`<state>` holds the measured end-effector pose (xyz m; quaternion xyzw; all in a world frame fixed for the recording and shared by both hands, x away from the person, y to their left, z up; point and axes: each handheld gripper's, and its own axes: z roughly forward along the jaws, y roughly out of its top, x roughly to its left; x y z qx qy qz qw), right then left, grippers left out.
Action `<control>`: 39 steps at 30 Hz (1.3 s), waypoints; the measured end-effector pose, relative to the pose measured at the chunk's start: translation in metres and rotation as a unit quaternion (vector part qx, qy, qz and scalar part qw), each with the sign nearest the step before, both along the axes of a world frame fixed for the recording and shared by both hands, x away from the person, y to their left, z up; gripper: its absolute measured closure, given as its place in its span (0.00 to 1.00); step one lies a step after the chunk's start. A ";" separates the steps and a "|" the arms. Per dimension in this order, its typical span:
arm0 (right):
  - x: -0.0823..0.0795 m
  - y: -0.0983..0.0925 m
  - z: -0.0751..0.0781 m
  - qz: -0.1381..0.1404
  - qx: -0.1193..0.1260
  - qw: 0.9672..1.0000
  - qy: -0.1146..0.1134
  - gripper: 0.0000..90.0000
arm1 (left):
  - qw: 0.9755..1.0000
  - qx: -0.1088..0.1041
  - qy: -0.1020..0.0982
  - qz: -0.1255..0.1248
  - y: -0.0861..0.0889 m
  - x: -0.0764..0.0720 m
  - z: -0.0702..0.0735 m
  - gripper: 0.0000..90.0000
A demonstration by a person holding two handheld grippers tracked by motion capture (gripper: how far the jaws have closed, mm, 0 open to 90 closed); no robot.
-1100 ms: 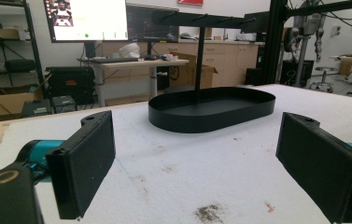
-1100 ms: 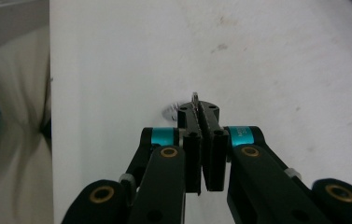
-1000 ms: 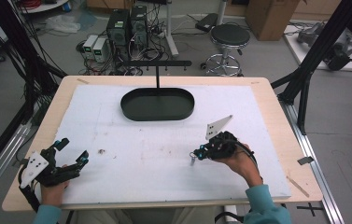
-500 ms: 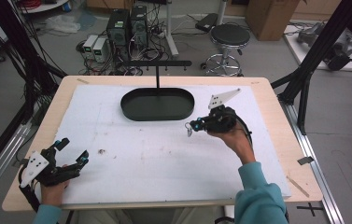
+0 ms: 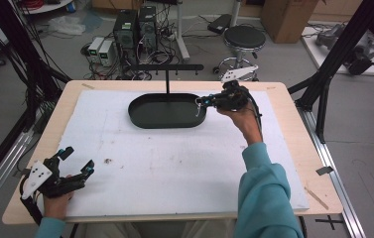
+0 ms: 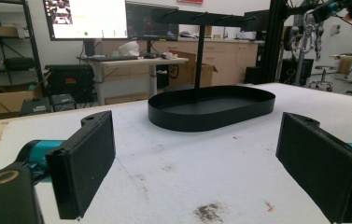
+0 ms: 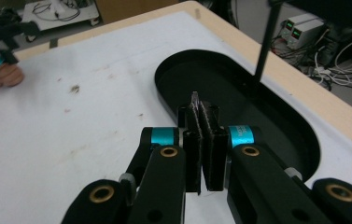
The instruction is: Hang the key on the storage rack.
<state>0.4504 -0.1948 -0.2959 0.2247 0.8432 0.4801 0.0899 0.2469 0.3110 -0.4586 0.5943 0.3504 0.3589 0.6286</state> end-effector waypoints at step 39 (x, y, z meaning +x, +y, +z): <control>0.072 0.036 0.047 -0.041 -0.078 0.996 -0.017 0.99 | 1.000 0.001 0.002 -0.001 0.000 0.001 0.000 0.13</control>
